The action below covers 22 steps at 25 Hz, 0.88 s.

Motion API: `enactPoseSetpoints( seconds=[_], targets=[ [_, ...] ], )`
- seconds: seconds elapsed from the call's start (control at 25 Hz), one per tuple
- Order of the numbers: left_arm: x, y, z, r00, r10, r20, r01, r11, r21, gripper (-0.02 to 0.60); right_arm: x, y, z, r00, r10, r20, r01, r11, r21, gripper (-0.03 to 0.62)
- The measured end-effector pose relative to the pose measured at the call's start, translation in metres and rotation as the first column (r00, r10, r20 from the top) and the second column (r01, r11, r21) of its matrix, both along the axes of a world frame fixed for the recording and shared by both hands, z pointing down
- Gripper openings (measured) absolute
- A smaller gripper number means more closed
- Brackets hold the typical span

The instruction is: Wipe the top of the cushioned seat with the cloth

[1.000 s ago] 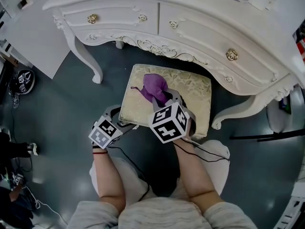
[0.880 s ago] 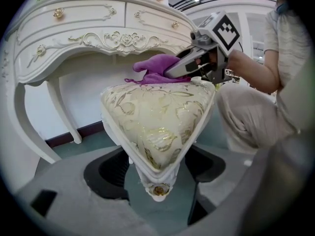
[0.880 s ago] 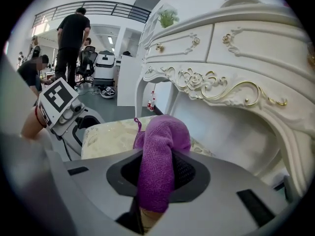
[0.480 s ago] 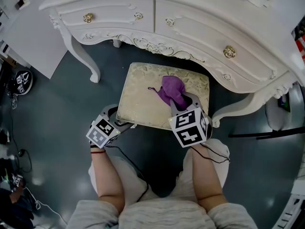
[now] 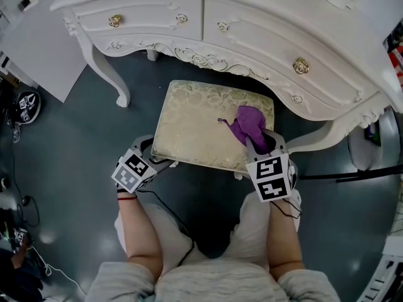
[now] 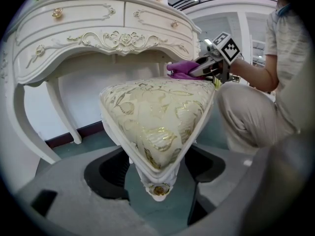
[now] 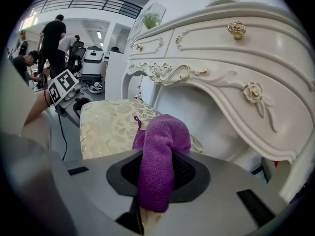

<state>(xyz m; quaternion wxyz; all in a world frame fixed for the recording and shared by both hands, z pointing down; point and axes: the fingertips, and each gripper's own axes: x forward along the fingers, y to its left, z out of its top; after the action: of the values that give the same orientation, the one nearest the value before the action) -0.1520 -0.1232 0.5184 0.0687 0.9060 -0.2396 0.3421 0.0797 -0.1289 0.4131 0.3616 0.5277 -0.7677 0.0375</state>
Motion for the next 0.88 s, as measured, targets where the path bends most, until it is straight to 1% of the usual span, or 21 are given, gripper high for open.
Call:
enactPoseSetpoints(
  seconds=[0.4, 0.56, 0.68, 0.76, 0.88],
  targets=[
    [0.000, 0.001, 0.000, 1.000, -0.001, 0.008, 0.001, 1.000, -0.003, 0.362, 0.034, 0.018, 0.000, 0.998, 0.048, -0.034, -0.048, 0.999, -0.011, 0.089],
    [0.000, 0.001, 0.000, 1.000, -0.001, 0.009, 0.001, 1.000, -0.001, 0.362, 0.050, 0.027, 0.001, 0.995, 0.077, -0.060, -0.079, 0.997, -0.016, 0.089],
    [0.000, 0.001, 0.000, 1.000, 0.001, 0.007, -0.001, 1.000, -0.002, 0.363, 0.063, 0.038, 0.005, 0.990, 0.104, -0.090, -0.108, 0.994, -0.036, 0.089],
    [0.000, 0.001, 0.001, 1.000, 0.003, 0.006, -0.003, 1.000, -0.002, 0.364, 0.067, 0.047, 0.005, 0.990, 0.112, -0.084, -0.115, 0.993, -0.036, 0.089],
    [-0.001, 0.000, 0.002, 1.000, 0.005, 0.014, -0.005, 1.000, -0.002, 0.362, 0.065, 0.057, -0.005, 0.991, 0.126, -0.042, -0.126, 0.992, 0.000, 0.089]
  ],
)
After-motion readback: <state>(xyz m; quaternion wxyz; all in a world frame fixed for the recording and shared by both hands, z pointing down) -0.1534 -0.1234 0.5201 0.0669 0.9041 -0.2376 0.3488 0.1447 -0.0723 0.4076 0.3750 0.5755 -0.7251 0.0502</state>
